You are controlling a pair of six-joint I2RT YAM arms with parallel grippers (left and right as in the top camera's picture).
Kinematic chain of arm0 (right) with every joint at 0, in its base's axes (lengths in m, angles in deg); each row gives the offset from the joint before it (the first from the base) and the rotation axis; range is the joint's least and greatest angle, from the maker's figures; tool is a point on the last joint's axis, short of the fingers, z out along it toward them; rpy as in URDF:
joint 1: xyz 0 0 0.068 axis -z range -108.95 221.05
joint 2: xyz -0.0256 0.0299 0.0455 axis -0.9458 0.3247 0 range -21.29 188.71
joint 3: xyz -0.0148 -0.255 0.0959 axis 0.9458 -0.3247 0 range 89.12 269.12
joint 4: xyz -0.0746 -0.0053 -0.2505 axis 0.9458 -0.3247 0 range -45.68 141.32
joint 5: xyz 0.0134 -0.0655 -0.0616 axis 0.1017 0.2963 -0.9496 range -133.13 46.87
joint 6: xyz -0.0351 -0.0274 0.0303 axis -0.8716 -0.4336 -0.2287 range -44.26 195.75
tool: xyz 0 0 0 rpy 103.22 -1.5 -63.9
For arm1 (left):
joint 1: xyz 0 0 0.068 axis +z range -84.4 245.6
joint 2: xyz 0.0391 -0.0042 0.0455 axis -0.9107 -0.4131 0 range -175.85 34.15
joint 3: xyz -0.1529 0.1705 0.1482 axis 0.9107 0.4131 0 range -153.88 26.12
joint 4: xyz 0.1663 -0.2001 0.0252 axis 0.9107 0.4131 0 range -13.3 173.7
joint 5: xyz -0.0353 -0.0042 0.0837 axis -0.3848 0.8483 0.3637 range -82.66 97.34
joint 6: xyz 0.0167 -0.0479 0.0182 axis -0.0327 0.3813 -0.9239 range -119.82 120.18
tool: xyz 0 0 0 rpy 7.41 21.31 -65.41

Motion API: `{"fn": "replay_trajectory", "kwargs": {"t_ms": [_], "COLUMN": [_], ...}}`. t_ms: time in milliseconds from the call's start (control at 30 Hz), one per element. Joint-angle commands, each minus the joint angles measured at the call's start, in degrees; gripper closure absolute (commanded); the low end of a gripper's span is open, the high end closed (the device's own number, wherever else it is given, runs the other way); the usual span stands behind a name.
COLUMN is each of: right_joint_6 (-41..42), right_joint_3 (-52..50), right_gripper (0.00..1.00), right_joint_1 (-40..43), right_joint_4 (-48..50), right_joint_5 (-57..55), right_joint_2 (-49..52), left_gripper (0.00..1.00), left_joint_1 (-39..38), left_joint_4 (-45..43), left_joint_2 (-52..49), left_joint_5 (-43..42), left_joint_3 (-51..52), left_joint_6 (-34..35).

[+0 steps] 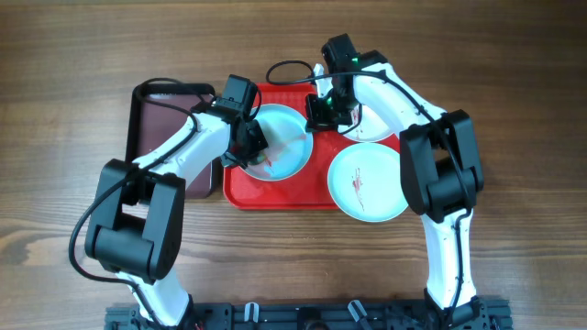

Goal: Clean dirty plates on tray and stack at the side
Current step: 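Scrub the plate with the sponge while the right gripper holds its rim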

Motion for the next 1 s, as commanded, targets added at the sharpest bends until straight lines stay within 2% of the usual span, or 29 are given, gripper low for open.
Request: {"fn": "replay_trajectory", "kwargs": {"t_ms": [0,100,200,300,533,667,767,833,867,967], "right_joint_6": [3.7,6.2,6.7,6.6,5.9,5.6,5.6,5.6,5.7,5.6], "right_joint_3": [-1.6,-5.7,-6.9,-6.9,-7.3,-7.4,-7.6,-7.8,-8.0,-8.0], "right_gripper": [0.96,0.96,0.96,0.96,0.96,0.96,0.96,0.96,0.96,0.96], "right_joint_1": [-2.7,-2.8,-2.8,-2.9,-3.0,-3.0,-3.0,-3.0,-3.0,-3.0], "right_joint_4": [2.7,7.4,8.3,8.3,8.2,8.2,8.1,8.2,8.2,8.1], "right_joint_5": [0.6,0.8,0.8,0.8,0.7,0.7,0.7,0.7,0.3,0.3], "right_joint_2": [0.8,0.8,0.8,0.8,0.8,0.8,0.8,0.8,0.8,0.8], "left_gripper": [0.96,0.96,0.96,0.96,0.96,0.96,0.96,0.96,0.96,0.96], "left_joint_1": [-1.7,-1.6,-1.7,-1.9,-1.9,-1.9,-1.9,-1.8,-1.8,-2.5], "left_joint_4": [0.5,0.4,0.1,-1.8,-10.5,-13.4,-14.0,-14.7,-14.6,-11.3], "left_joint_2": [-2.1,-2.1,-2.1,-2.1,-2.1,-2.1,-2.1,-2.1,-2.1,-2.1], "left_joint_5": [-9.7,-14.2,-14.4,-12.9,15.0,20.5,21.0,19.9,15.2,1.4], "left_joint_3": [1.6,1.6,1.6,1.6,1.6,1.4,1.0,0.6,0.5,0.5], "left_joint_6": [3.2,7.4,14.0,14.1,14.1,13.6,12.9,9.2,4.8,-1.8]}}
